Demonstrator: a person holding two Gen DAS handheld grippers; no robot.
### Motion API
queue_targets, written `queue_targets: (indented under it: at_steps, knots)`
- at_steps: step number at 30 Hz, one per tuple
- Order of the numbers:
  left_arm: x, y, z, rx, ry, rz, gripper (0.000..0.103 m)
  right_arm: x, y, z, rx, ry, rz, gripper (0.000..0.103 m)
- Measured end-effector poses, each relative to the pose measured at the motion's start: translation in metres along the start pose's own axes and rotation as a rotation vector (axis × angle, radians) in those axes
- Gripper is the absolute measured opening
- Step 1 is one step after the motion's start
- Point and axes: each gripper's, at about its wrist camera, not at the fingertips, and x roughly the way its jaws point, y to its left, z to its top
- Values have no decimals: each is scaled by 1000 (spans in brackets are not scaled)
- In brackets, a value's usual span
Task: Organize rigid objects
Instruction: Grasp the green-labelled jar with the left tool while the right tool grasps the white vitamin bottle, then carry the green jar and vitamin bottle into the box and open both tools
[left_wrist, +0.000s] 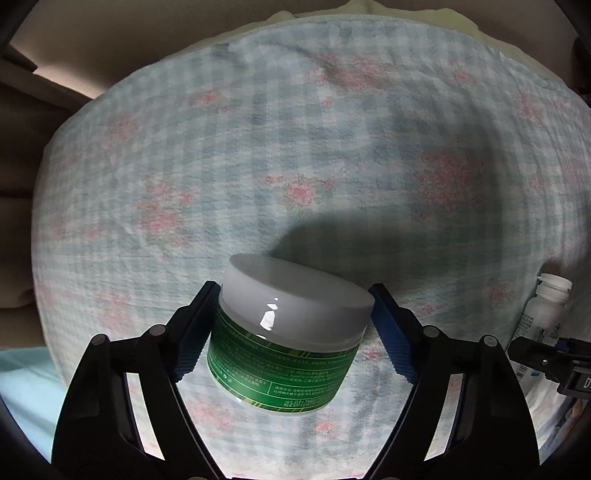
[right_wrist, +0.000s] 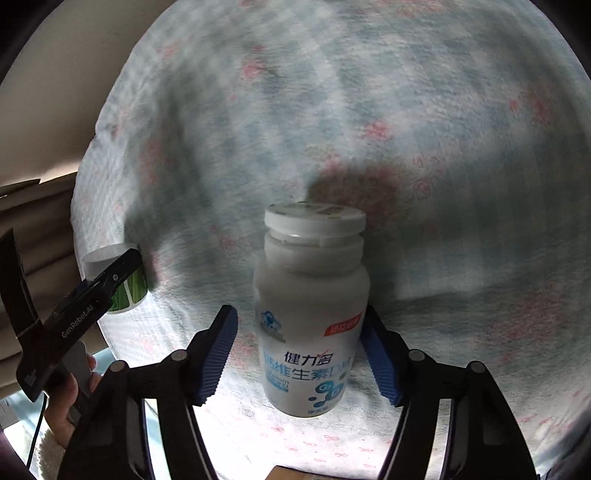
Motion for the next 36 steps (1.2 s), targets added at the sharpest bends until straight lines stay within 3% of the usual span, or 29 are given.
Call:
queue_targets:
  at_steps: [4, 11, 17, 27, 36]
  knots:
    - [0, 2, 1, -17, 4, -11, 75, 4, -7, 7, 32, 34, 4, 47]
    - [-3, -5, 0, -23, 22, 26, 74, 4, -10, 12, 50, 60, 34, 46]
    - [-23, -4, -19, -172, 12, -34, 72, -11, 0, 16, -30, 59, 37, 46]
    - [-86, -10, -85, -385, -52, -112, 69, -51, 31, 28, -179, 47, 50, 46]
    - [-185, -19, -175, -643, -184, -91, 69, -110, 55, -4, -448, 42, 53, 46]
